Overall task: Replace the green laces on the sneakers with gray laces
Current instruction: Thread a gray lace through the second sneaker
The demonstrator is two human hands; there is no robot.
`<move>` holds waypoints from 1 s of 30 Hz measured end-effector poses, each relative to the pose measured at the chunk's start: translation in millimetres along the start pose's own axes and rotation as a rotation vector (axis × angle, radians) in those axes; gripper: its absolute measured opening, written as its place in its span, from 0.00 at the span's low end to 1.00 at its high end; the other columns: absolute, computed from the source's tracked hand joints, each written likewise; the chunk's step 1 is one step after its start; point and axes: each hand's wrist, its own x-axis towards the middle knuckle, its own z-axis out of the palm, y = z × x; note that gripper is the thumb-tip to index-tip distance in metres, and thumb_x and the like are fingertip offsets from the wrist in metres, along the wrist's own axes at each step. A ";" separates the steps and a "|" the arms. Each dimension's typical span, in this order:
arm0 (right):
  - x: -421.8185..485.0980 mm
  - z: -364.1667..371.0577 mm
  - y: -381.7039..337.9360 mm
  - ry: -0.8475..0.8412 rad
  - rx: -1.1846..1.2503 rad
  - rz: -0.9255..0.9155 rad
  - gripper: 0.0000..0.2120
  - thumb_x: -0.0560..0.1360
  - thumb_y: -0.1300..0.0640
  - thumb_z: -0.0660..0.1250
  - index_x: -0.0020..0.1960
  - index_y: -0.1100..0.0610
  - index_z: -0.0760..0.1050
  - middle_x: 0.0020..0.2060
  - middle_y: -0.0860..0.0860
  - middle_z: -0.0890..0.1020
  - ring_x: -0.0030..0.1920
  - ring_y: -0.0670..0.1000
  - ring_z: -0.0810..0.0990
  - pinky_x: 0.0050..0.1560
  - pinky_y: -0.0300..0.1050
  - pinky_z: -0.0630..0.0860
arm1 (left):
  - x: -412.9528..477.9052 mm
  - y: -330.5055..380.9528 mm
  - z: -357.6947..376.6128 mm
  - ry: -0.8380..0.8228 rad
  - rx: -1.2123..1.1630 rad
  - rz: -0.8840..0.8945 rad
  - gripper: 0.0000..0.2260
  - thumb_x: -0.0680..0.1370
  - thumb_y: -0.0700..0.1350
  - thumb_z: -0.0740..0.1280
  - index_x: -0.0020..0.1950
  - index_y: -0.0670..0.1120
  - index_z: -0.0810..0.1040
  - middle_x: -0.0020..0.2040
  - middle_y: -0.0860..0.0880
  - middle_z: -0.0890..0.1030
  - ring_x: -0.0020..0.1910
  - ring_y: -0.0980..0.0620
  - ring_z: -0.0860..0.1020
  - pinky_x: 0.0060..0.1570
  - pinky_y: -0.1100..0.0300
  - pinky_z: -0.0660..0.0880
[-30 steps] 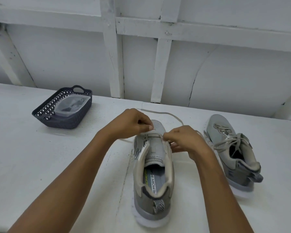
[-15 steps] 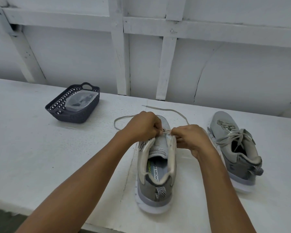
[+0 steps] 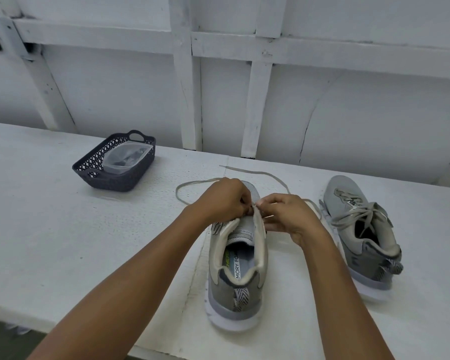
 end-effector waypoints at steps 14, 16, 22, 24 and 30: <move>16.0 -30.5 -19.5 0.128 0.649 -0.073 0.10 0.81 0.68 0.53 0.44 0.59 0.67 0.28 0.55 0.74 0.26 0.52 0.75 0.33 0.49 0.81 | 13.6 -38.3 -45.6 0.280 0.089 -0.109 0.09 0.75 0.41 0.67 0.53 0.49 0.83 0.43 0.53 0.79 0.47 0.49 0.79 0.47 0.58 0.73; 19.3 -33.8 -16.2 0.098 0.338 -0.059 0.07 0.81 0.64 0.58 0.45 0.58 0.70 0.25 0.50 0.67 0.22 0.47 0.63 0.23 0.39 0.65 | 16.5 -43.5 -51.9 0.340 0.043 -0.125 0.09 0.75 0.40 0.67 0.53 0.48 0.84 0.42 0.53 0.79 0.45 0.49 0.78 0.45 0.57 0.72; 19.7 -32.6 -7.9 -0.270 -0.444 -0.084 0.06 0.76 0.59 0.71 0.42 0.61 0.78 0.24 0.47 0.69 0.26 0.46 0.62 0.27 0.39 0.58 | 23.5 -51.1 -61.5 0.429 -0.039 -0.110 0.08 0.76 0.39 0.68 0.50 0.48 0.84 0.40 0.56 0.78 0.41 0.53 0.76 0.37 0.66 0.67; 23.1 -31.3 -13.2 -0.209 -0.228 -0.132 0.06 0.77 0.62 0.69 0.42 0.61 0.76 0.29 0.50 0.75 0.30 0.48 0.71 0.30 0.39 0.66 | 23.5 -55.5 -61.3 0.462 -0.049 -0.108 0.07 0.76 0.40 0.69 0.50 0.48 0.84 0.40 0.56 0.79 0.42 0.53 0.76 0.39 0.62 0.70; 30.7 -48.5 -21.9 -0.097 0.496 -0.012 0.15 0.81 0.57 0.60 0.36 0.55 0.63 0.23 0.49 0.66 0.21 0.48 0.65 0.23 0.38 0.67 | 26.1 -68.3 -58.1 0.457 -0.086 -0.125 0.06 0.76 0.41 0.69 0.49 0.50 0.84 0.40 0.56 0.80 0.42 0.52 0.78 0.41 0.60 0.72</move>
